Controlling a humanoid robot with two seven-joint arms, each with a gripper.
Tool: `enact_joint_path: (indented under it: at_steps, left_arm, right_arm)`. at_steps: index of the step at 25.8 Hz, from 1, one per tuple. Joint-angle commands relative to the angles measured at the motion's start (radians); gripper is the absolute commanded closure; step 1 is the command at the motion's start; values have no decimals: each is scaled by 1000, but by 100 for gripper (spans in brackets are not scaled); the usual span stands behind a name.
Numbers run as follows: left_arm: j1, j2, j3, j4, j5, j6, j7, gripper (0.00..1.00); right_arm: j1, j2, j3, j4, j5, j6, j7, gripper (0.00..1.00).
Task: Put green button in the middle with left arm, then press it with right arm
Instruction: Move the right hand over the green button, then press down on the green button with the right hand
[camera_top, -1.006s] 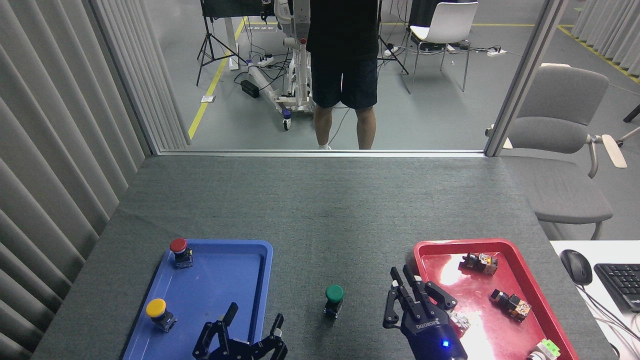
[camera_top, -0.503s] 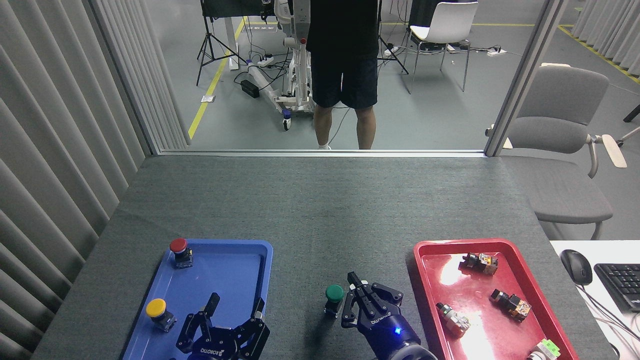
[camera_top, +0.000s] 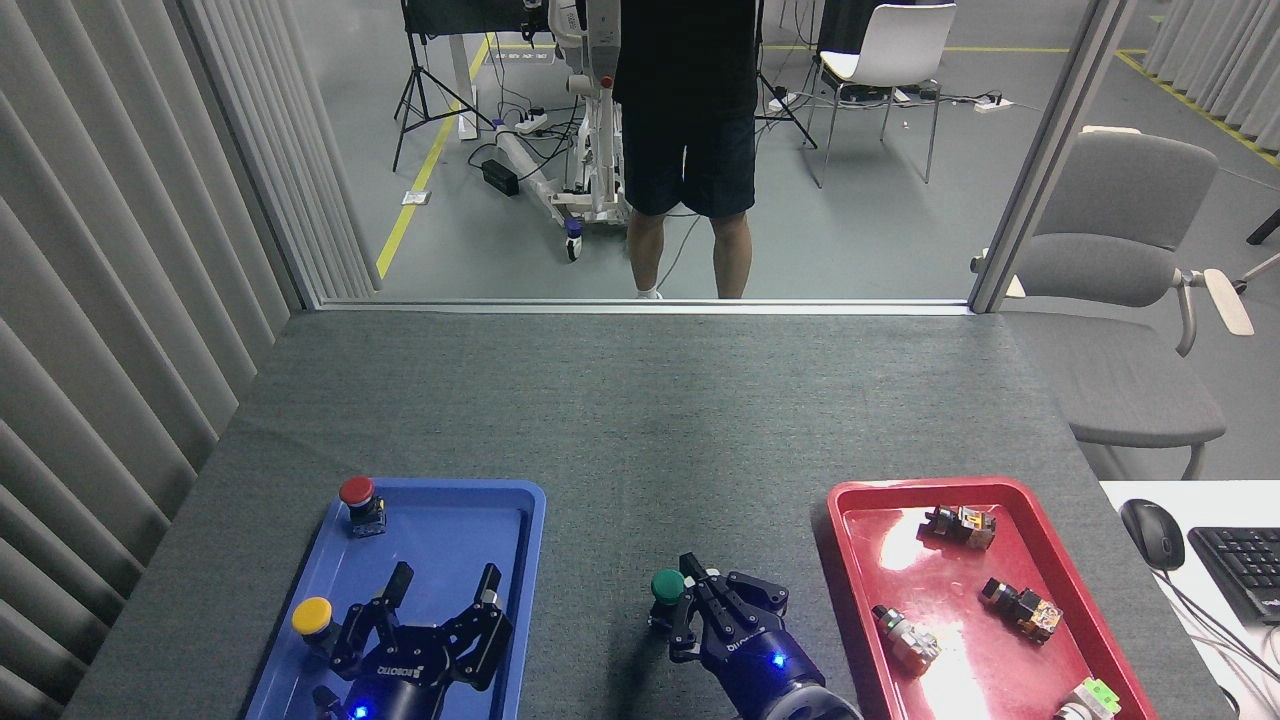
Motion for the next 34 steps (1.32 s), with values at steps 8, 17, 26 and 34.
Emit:
enact_joint_path:
  at_steps: [8,17,26,34]
  left_arm:
    - [-4,38,59,24,3,-12,1,1]
    - [-1,38,59,26,3,-14,1,1]
    - [0,38,59,22,3,-14,1,1]
    - [-1,38,59,22,3,-14,-1,1]
  right_arm:
    - [-1,0,10,48,-2,-9,-17,100]
    - [-2,-3,8,82,-11,-9,-32,100]
    - [-4,-6,8,110,-16,-9,-35,100]
    - [-2,-3,8,113,-17,-15,-39,100]
